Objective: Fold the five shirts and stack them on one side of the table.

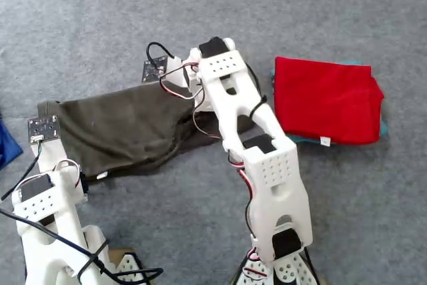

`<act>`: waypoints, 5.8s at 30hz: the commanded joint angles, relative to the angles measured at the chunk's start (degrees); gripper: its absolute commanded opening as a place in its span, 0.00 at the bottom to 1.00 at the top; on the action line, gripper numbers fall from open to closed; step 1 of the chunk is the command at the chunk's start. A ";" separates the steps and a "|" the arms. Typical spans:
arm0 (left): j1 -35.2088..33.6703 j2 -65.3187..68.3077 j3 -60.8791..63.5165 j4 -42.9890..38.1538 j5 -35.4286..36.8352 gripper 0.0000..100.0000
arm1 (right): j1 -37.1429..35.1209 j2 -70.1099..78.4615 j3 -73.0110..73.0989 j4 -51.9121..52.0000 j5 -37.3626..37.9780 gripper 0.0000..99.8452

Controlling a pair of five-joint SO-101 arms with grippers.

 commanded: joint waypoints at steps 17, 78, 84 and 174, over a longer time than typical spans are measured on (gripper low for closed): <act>0.40 0.09 -0.31 -0.88 -0.26 0.09 | 3.78 -1.01 -14.29 16.09 -8.00 0.01; 2.86 24.97 -24.92 2.81 7.30 0.12 | -6.15 4.97 -32.22 16.26 -28.31 0.01; 0.22 34.11 -27.91 3.96 2.46 0.12 | -0.79 -2.07 -31.60 16.35 -31.38 0.01; -13.49 75.69 -90.59 33.32 -4.75 0.03 | 14.33 -30.11 -15.96 16.44 -34.29 0.02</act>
